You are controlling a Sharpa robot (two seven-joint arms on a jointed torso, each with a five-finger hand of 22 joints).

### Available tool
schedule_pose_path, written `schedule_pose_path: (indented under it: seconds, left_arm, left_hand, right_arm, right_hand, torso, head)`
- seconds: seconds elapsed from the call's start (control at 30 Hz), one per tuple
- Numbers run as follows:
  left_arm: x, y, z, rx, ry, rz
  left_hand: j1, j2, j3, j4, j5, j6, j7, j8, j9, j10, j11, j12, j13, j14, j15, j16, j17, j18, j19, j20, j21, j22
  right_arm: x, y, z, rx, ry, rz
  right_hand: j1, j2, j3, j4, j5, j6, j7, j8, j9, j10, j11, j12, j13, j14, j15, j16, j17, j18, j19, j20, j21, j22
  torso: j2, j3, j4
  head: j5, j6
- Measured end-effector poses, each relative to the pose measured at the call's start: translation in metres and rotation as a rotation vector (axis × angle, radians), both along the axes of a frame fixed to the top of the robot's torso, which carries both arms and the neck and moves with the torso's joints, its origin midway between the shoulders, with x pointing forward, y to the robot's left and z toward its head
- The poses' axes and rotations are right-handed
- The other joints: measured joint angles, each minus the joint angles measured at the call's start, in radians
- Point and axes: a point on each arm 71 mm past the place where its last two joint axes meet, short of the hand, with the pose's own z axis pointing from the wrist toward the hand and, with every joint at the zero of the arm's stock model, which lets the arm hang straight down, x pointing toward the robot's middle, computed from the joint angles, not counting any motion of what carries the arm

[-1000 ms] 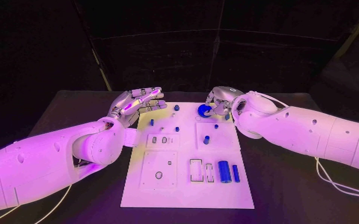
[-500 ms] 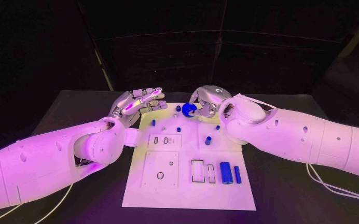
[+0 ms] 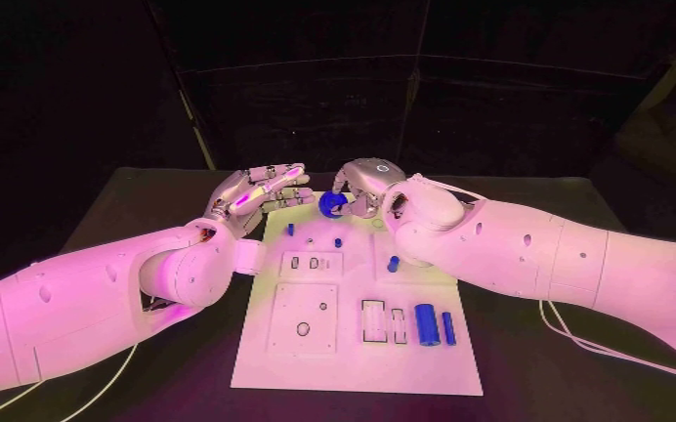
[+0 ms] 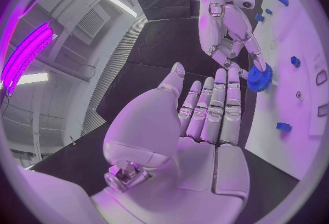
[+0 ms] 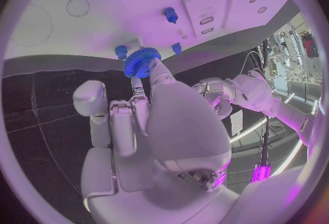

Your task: Assemble the parts on the task board

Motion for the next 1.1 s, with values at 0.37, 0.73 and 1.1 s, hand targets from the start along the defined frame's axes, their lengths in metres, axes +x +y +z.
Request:
schedule_pose_path:
  seconds: [0.37,0.73,1.1]
  left_arm:
    - [0.0,-0.001,0.0,0.0,0.0,-0.001]
    - [0.001,-0.001,0.0,0.0,0.0,0.0]
    - [0.001,-0.001,0.0,0.0,-0.001,0.0]
  left_hand:
    - [0.0,0.0,0.004,-0.004,0.0,0.0,0.0,0.0,0.0,0.0,0.0,0.0,0.0,0.004,0.004,-0.004,0.0,0.0,0.0,0.0,0.0,-0.001]
    - [0.0,0.0,0.004,-0.004,0.0,0.0,0.0,0.0,0.0,0.0,0.0,0.0,0.0,0.004,0.004,-0.004,0.0,0.0,0.0,0.0,-0.003,-0.001]
    - [0.0,0.0,0.004,-0.004,0.0,0.0,0.0,0.0,0.0,0.0,0.0,0.0,0.0,0.004,0.004,-0.004,0.0,0.0,0.0,0.0,-0.004,-0.001]
  right_arm:
    - [0.005,0.011,-0.007,-0.026,0.022,-0.002]
    - [0.006,0.014,-0.013,-0.055,0.055,-0.001]
    - [0.007,0.011,-0.019,-0.064,0.068,-0.016]
  right_hand:
    - [-0.003,-0.003,0.007,-0.002,0.006,0.002,0.002,-0.006,0.0,0.0,0.0,0.0,0.0,0.0,0.0,0.0,0.0,0.0,0.0,0.0,0.0,0.0]
    - [-0.008,-0.008,0.007,-0.002,0.006,0.006,0.0,-0.014,0.0,0.0,0.0,0.0,0.0,0.0,0.0,0.0,0.0,0.0,0.0,0.0,0.0,0.0]
    - [-0.032,-0.031,0.017,0.002,-0.002,-0.014,0.007,-0.051,0.002,-0.02,0.02,-0.024,-0.014,-0.005,0.006,0.004,0.0,0.0,0.0,0.0,0.0,-0.005]
  torso:
    - [0.0,0.0005,-0.0021]
    - [-0.001,0.0014,-0.0033]
    - [-0.001,0.0016,-0.0038]
  head:
    - [0.002,-0.001]
    - [0.003,-0.006]
    - [0.003,-0.008]
